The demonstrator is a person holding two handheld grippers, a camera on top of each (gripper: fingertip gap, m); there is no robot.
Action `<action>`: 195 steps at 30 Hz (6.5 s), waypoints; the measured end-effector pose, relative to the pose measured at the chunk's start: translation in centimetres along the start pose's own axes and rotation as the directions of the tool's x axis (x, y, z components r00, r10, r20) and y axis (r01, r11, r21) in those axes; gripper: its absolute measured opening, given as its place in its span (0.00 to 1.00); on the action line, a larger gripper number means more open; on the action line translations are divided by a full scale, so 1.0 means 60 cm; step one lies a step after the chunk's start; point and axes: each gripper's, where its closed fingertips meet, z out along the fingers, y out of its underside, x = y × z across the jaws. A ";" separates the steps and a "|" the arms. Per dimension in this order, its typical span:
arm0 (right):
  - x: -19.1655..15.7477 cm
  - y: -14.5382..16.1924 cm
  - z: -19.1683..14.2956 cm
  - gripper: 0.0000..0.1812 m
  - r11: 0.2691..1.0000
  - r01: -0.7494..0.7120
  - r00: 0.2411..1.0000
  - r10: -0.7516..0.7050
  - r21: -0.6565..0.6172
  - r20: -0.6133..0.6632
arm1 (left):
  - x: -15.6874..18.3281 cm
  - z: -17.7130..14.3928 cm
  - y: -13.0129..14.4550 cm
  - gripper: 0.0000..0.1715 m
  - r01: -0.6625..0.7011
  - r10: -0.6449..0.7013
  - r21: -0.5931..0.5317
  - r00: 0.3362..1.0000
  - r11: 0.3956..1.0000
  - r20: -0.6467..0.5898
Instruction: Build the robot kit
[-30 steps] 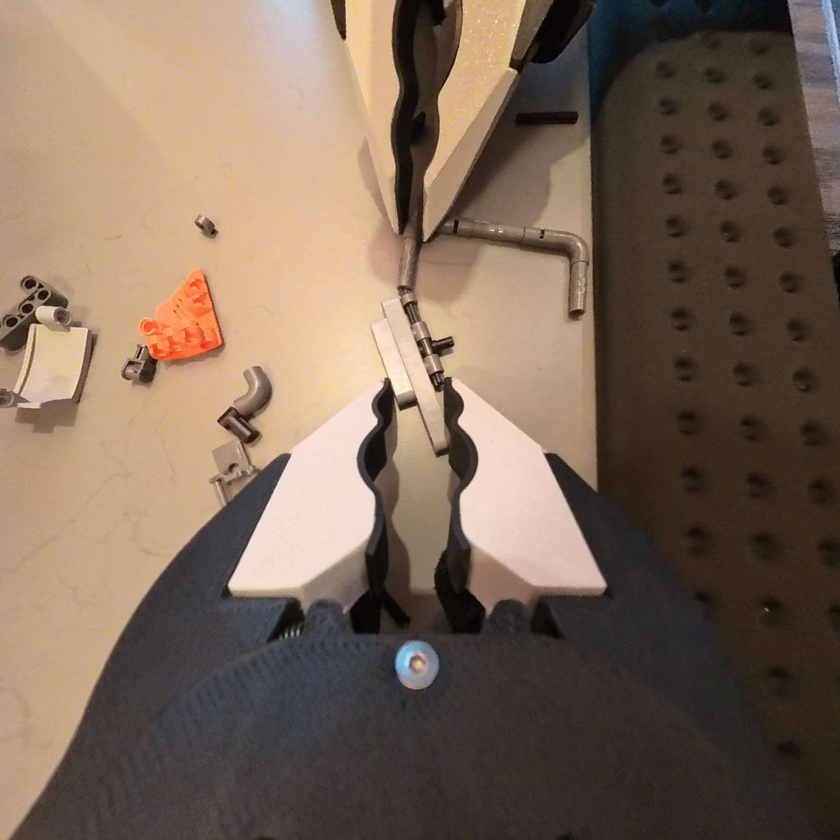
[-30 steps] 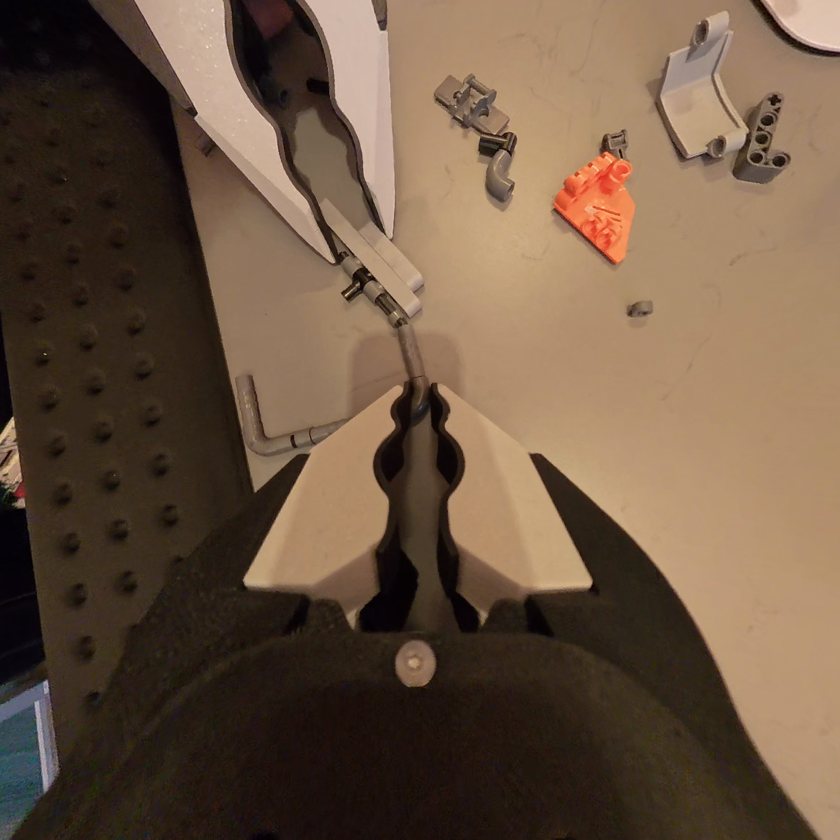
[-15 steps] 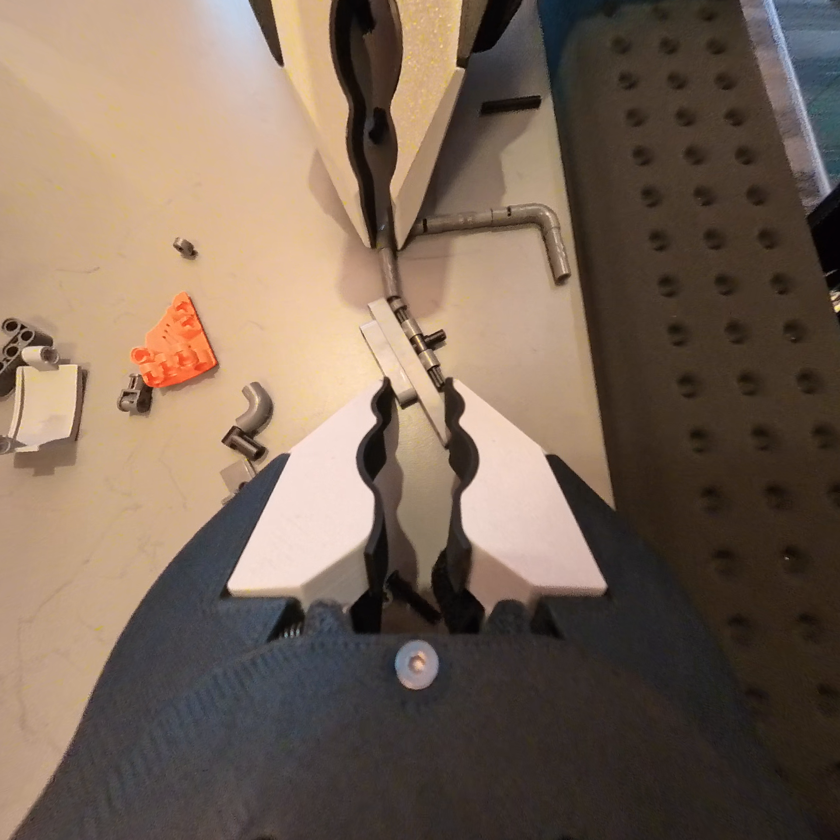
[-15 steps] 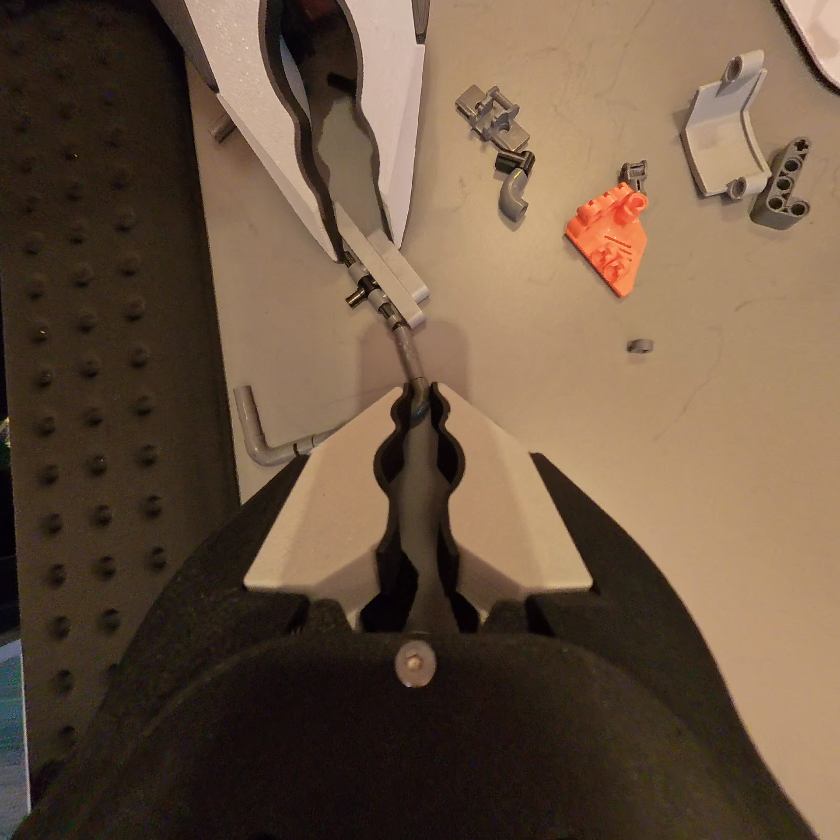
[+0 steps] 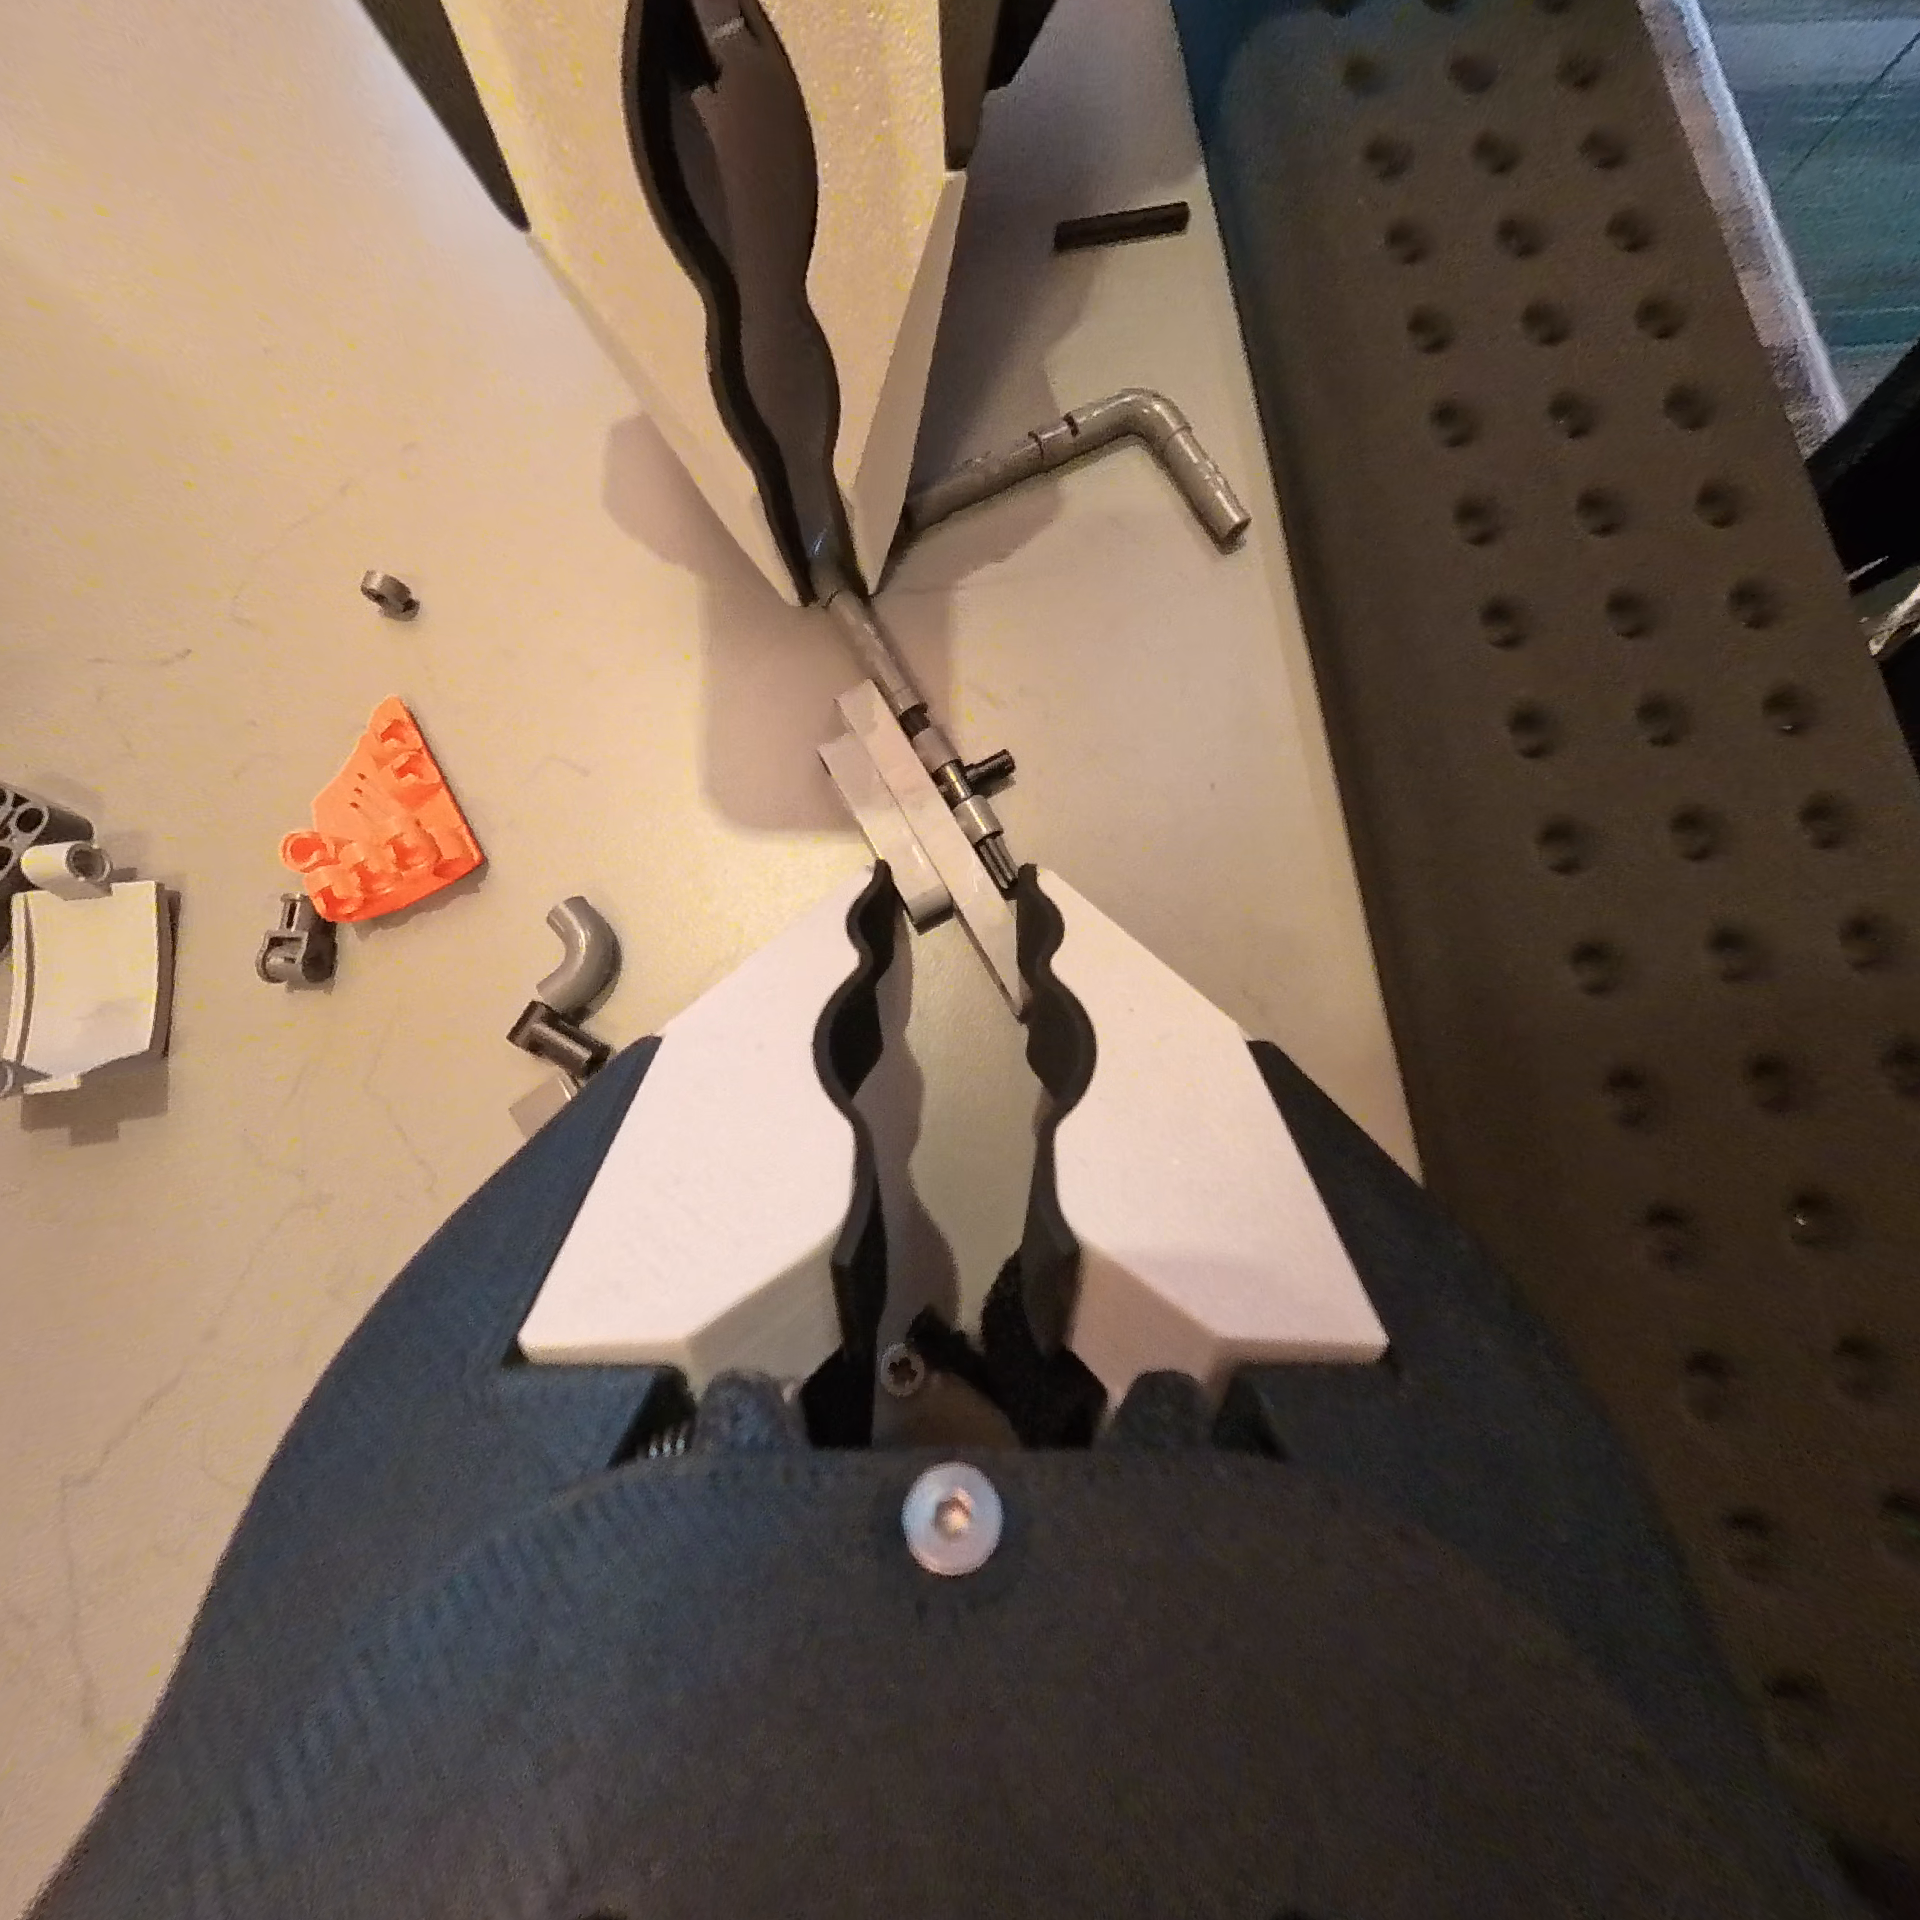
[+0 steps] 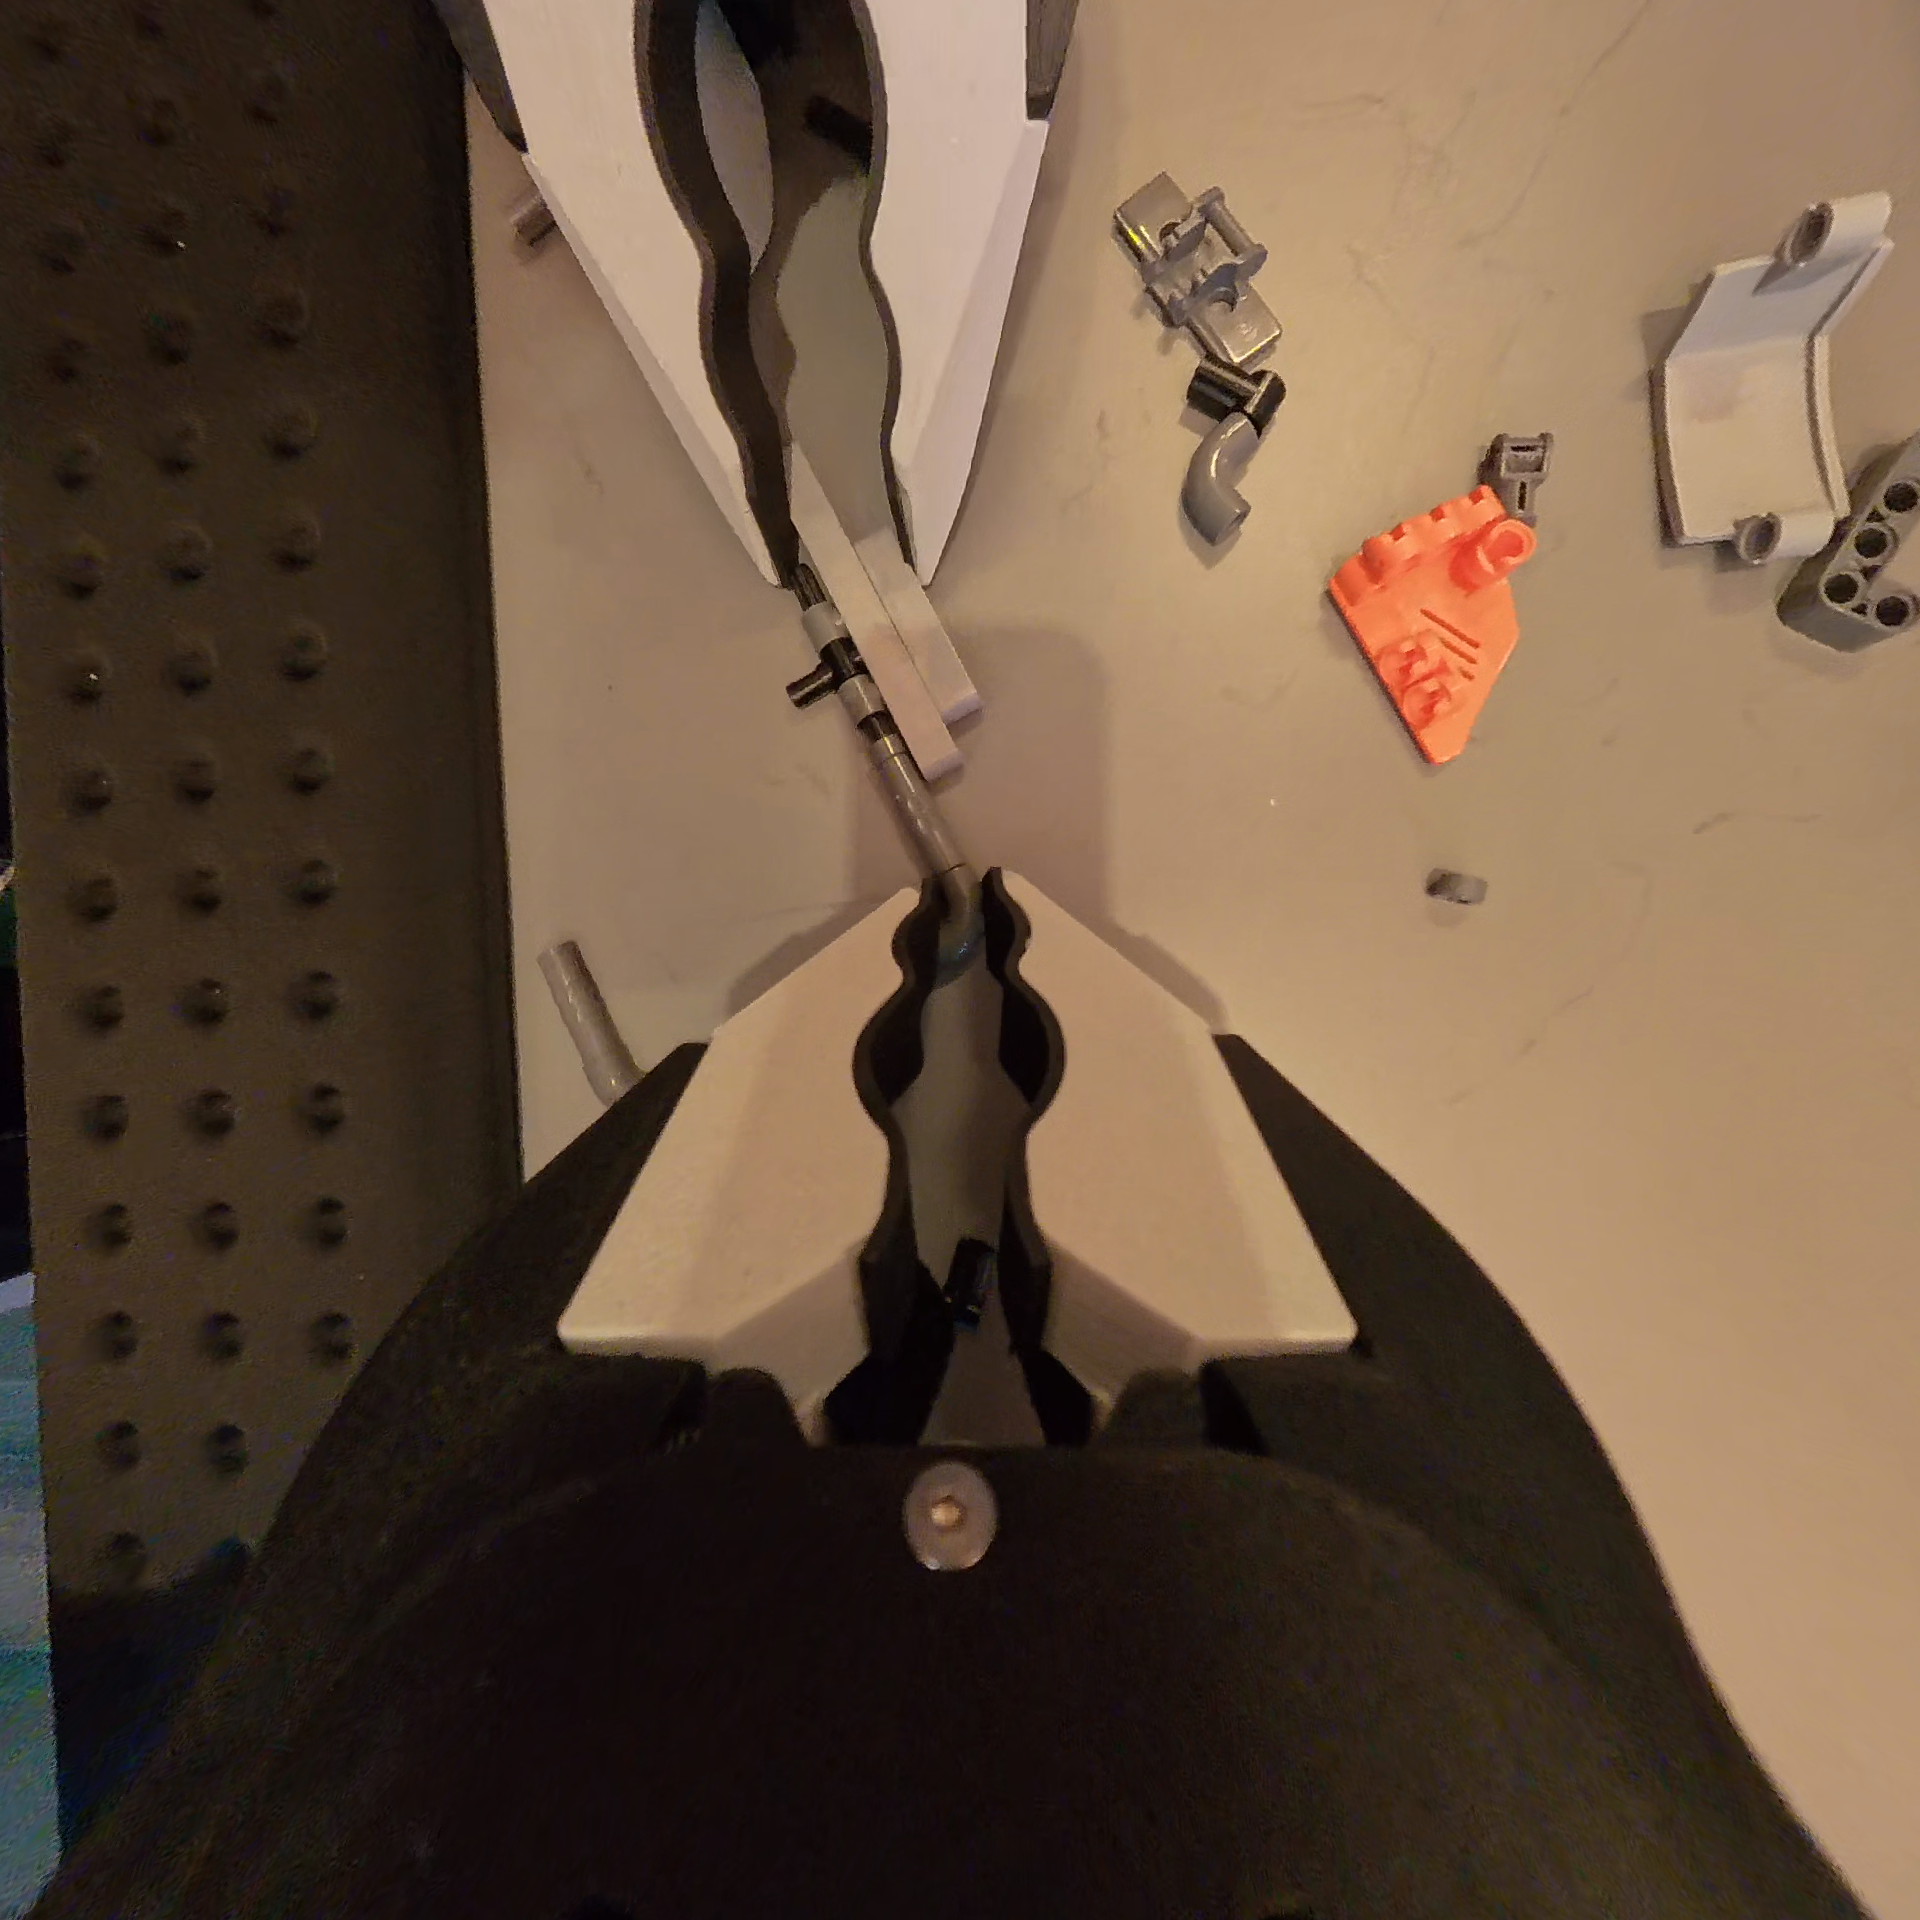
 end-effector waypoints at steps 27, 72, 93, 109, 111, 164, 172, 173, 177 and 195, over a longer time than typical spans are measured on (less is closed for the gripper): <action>0.006 0.014 -0.014 0.04 0.940 -0.318 0.931 0.334 0.123 -0.146 | 0.001 0.000 -0.002 0.12 0.109 -0.109 -0.002 0.993 0.994 0.049; -0.035 0.011 -0.063 0.19 0.829 -0.474 0.836 0.529 0.296 -0.144 | -0.014 -0.030 -0.077 0.08 0.198 -0.244 0.216 0.946 0.956 0.215; -0.058 -0.064 -0.104 0.00 0.667 -0.524 0.770 0.636 0.530 -0.040 | -0.002 -0.102 -0.181 0.00 0.117 -0.141 0.424 0.990 0.898 0.025; -0.057 -0.063 -0.131 0.00 0.647 -0.581 0.758 0.651 0.494 0.038 | -0.038 0.005 -0.084 0.30 0.179 -0.180 0.100 0.984 0.979 -0.007; -0.050 -0.051 -0.132 0.00 0.647 -0.594 0.742 0.671 0.477 0.014 | -0.048 0.015 -0.071 0.29 0.138 -0.141 0.041 0.988 0.990 0.068; 0.011 0.094 -0.407 0.21 0.745 -0.369 0.802 0.557 0.556 -0.214 | -0.100 0.019 -0.304 0.04 0.137 -0.185 0.202 0.951 0.970 0.246; 0.046 0.207 -0.482 0.21 0.672 -0.420 0.724 0.653 0.609 -0.221 | -0.145 0.077 -0.375 0.04 0.175 -0.213 0.174 0.950 0.969 0.230; 0.050 0.215 -0.479 0.21 0.678 -0.426 0.723 0.653 0.599 -0.225 | -0.150 0.085 -0.380 0.04 0.181 -0.218 0.170 0.947 0.969 0.234; 0.065 0.225 -0.464 0.19 0.665 -0.446 0.744 0.648 0.599 -0.166 | -0.161 0.116 -0.393 0.04 0.213 -0.238 0.132 0.946 0.968 0.219; 0.119 0.211 -0.400 0.17 0.744 -0.472 0.827 0.560 0.473 -0.054 | -0.174 0.163 -0.398 0.04 0.289 -0.265 -0.039 0.917 0.957 0.298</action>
